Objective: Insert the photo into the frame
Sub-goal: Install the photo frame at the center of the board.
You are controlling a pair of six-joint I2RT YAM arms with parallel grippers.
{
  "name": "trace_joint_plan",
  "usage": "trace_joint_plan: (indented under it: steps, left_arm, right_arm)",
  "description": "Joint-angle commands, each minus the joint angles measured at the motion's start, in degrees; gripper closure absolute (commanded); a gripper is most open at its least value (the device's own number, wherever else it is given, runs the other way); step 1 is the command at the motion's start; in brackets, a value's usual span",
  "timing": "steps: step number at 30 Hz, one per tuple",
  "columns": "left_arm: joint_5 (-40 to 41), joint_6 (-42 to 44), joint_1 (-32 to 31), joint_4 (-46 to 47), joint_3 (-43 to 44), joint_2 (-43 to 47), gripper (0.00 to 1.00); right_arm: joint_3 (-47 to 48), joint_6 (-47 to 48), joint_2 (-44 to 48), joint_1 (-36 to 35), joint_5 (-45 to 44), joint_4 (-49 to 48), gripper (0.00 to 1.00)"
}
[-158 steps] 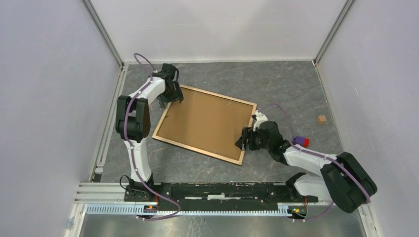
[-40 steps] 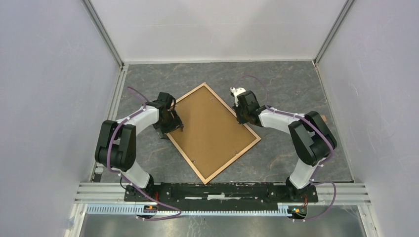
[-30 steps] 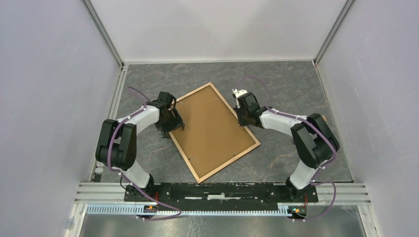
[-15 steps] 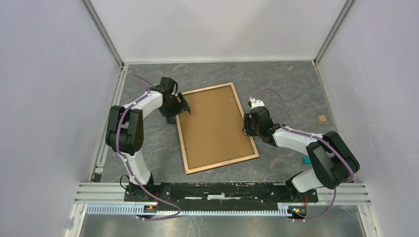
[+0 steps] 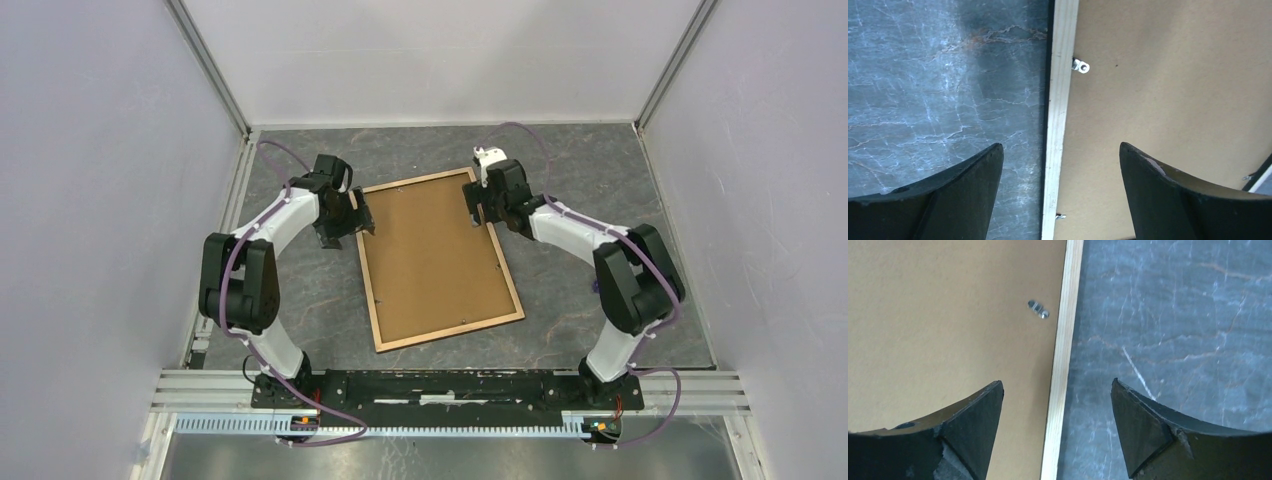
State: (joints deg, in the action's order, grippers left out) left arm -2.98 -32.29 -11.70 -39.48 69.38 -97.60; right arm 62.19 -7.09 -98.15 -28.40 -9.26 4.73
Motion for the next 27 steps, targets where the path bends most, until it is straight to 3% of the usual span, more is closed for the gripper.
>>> trace_joint_plan:
  steps: [1, 9, 27]
  left_arm:
    - [2.26, 4.27, 0.11, -0.68, -0.64, 1.21, 0.09]
    - [-3.15, 2.82, 0.10, 0.18, -0.46, -0.22, 0.11]
    - [-5.98, 0.93, 0.10, 1.45, -0.82, -3.29, 0.10]
  right_arm:
    - [7.51, 4.76, -5.49, 0.95, -0.83, 2.54, 0.15]
    - [15.62, 4.72, -13.57, 1.38, -2.67, 5.06, 0.14]
    - [18.85, 3.23, -19.72, 2.42, 1.96, 4.87, 0.19]
